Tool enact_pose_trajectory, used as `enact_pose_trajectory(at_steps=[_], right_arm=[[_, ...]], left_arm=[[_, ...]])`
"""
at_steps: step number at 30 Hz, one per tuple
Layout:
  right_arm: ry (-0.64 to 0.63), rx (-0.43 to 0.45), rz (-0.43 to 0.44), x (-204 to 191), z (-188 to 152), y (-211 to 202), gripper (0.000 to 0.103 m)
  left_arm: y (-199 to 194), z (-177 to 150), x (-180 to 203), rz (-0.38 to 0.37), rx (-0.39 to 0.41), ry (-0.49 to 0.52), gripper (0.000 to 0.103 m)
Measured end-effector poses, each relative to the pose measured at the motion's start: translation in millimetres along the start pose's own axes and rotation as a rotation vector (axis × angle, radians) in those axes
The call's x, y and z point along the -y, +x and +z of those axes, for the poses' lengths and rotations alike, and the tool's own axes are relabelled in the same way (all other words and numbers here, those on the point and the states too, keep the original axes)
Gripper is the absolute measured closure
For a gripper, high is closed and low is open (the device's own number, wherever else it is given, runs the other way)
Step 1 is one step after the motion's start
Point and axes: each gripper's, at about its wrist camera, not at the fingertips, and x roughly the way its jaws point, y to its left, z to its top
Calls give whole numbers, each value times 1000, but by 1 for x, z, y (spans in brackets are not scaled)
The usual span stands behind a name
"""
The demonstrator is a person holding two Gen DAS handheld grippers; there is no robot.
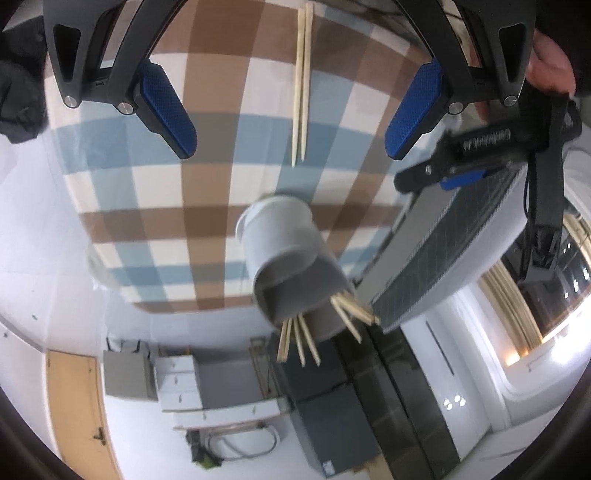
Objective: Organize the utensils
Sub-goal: 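Lower both tools toward the last two chopsticks on the cloth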
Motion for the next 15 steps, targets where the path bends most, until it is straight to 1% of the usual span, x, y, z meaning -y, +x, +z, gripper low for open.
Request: enact_pose_trajectory(at_steps=[4, 6, 8, 9, 11, 12, 14, 15], right_arm=[[-29, -68, -11, -4, -3, 21, 3], [-30, -107, -13, -4, -5, 32, 7], [-23, -146, -20, -3, -7, 43, 15], [-14, -169, -23, -1, -8, 50, 17], [7, -208, -24, 2, -8, 61, 25], [18, -227, -22, 5, -7, 67, 27], [32, -250, -33, 7, -6, 76, 35], [31, -269, -42, 7, -4, 84, 37]], left_arm=[[12, 2, -16, 8, -44, -69, 8], [17, 2, -23, 37, -54, -86, 8], [26, 2, -30, 70, -80, -102, 8], [28, 2, -35, 78, -93, -123, 8], [34, 4, -45, 77, -116, -176, 8], [36, 4, -52, 73, -131, -218, 8], [38, 5, -59, 78, -152, -256, 8], [38, 5, -62, 84, -159, -266, 8]])
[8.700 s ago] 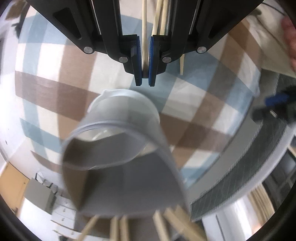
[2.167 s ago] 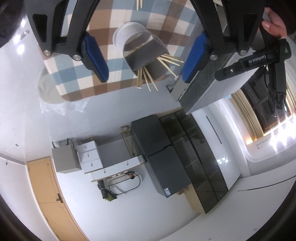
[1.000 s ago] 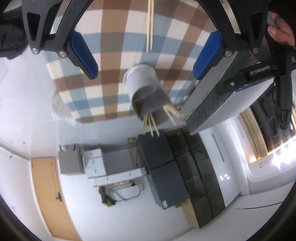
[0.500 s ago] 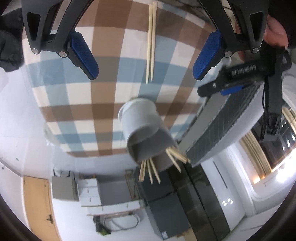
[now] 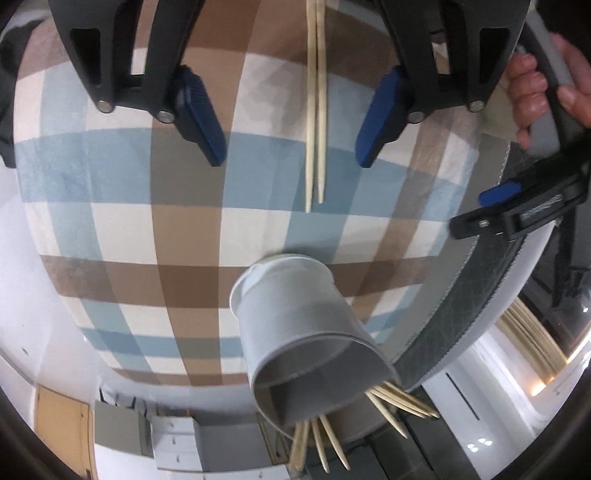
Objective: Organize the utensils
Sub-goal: 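Lower both tools toward the last two chopsticks on the cloth, then close the right gripper on one wooden chopstick, then close the left gripper on the last chopstick while the right gripper holds its chopstick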
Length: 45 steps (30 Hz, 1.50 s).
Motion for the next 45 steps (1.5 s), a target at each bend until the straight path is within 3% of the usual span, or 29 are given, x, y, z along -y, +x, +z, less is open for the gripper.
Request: enact_pose_trajectory(at_steps=[3, 7, 9, 12, 17, 22, 27, 29, 36, 40, 41, 45], right_arm=[[-12, -39, 4, -3, 10, 16, 46], [-85, -86, -34, -17, 21, 39, 58], [-138, -122, -71, -25, 26, 54, 60], [-156, -145, -97, -27, 29, 63, 71], [-191, -194, -140, -33, 32, 76, 79], [-254, -216, -193, -42, 36, 82, 78], [-295, -219, -209, -56, 40, 88, 87], [-303, -211, -198, -61, 41, 89, 97], [-259, -123, -158, -55, 42, 74, 100], [-177, -28, -97, -37, 48, 39, 100], [-109, 26, -44, -21, 50, 15, 100], [-38, 93, -1, -4, 48, -16, 100]], left_arm=[[0, 2, -9, 12, -5, -46, 8], [8, 4, -18, 5, -50, -103, 8], [8, 4, -21, 0, -61, -121, 8], [4, 5, -24, 0, -57, -125, 8], [4, 7, -30, -18, -69, -162, 8], [5, 9, -33, -32, -81, -186, 8], [4, 10, -37, -35, -79, -199, 8], [5, 11, -38, -36, -84, -200, 8], [3, 8, -33, -73, -64, -173, 8], [5, 6, -25, -50, -58, -126, 8], [7, 4, -22, -50, -67, -113, 8], [16, -3, -8, -71, -110, -53, 8]])
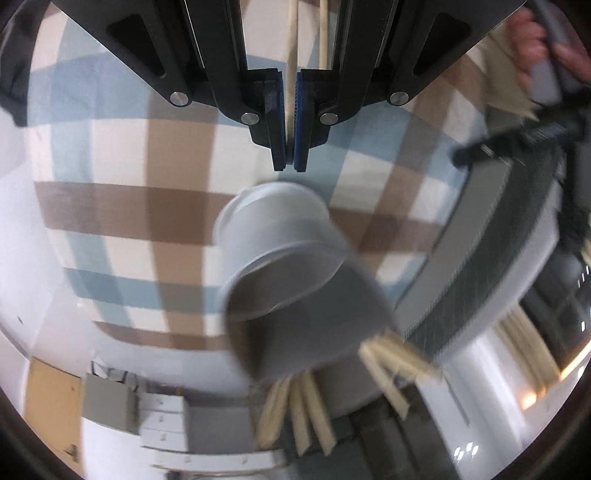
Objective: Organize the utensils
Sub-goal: 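Close the left gripper on the last chopstick while the right gripper holds its chopstick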
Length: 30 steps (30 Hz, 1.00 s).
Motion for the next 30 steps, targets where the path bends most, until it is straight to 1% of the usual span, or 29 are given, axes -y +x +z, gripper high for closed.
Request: enact_pose_trajectory(at_steps=[6, 9, 11, 12, 13, 15, 18, 21, 25, 27, 29, 30], right_arm=[[114, 113, 72, 33, -8, -59, 100], [137, 135, 85, 39, -14, -66, 100], [168, 157, 95, 46, -19, -71, 100], [207, 175, 110, 54, -22, -74, 100], [207, 175, 110, 54, -22, -74, 100], [214, 209, 104, 57, -24, -81, 100], [221, 224, 106, 59, -26, -84, 100], [235, 238, 112, 64, -26, -88, 100], [260, 260, 118, 71, -28, -95, 100], [269, 272, 121, 74, -28, -99, 100], [269, 277, 118, 74, -28, -101, 100], [262, 286, 115, 73, -28, -103, 100]], left_arm=[[8, -14, 22, -42, -36, 95, 8], [12, -22, 33, -54, -57, 140, 8], [17, -26, 40, -56, -75, 165, 8], [19, -29, 44, -56, -82, 178, 8], [21, -31, 47, -56, -87, 189, 8], [25, -36, 52, -47, -103, 210, 8], [32, -41, 59, -26, -128, 229, 8], [33, -41, 65, -2, -121, 229, 8], [38, -36, 74, 22, -138, 226, 9], [44, -33, 81, 44, -148, 227, 10], [51, -31, 87, 56, -165, 224, 16], [55, -30, 90, 62, -176, 223, 17]])
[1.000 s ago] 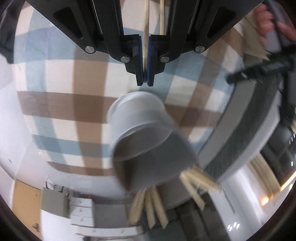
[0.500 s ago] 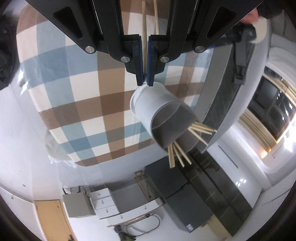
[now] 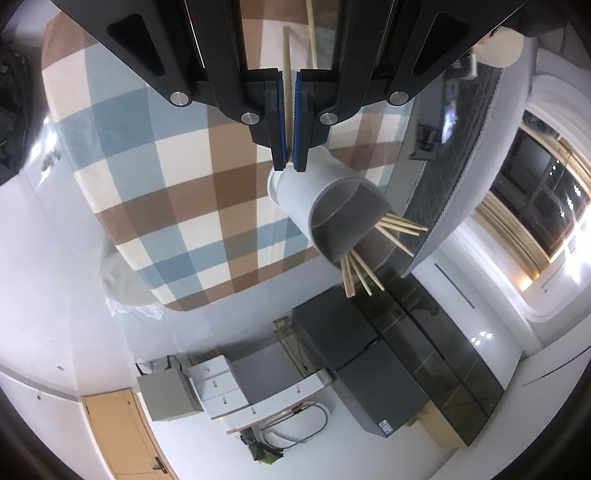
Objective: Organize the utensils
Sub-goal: 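Close the left gripper on the last chopstick while the right gripper holds its chopstick, then lift both held chopsticks up toward the grey holder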
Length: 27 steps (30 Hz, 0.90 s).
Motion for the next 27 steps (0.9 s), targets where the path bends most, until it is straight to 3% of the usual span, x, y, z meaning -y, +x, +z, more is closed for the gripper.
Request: enact_pose_trajectory(at_steps=[6, 12, 15, 17, 20, 27], right_arm=[[-24, 16, 11, -4, 1, -4, 100], [11, 26, 33, 2, 6, -9, 100], [20, 29, 31, 3, 7, -10, 100], [22, 30, 29, 4, 7, -11, 100], [36, 33, 21, 10, 8, -13, 100], [46, 31, 7, 14, 8, -14, 100]], left_arm=[[20, 6, 16, 74, -44, 13, 17], [29, 7, 33, 197, -52, 32, 27], [28, 9, 41, 196, -40, 30, 47], [26, 11, 48, 191, -31, 37, 75], [27, 13, 53, 158, -21, 32, 102], [21, 23, 42, 103, 17, 28, 103]])
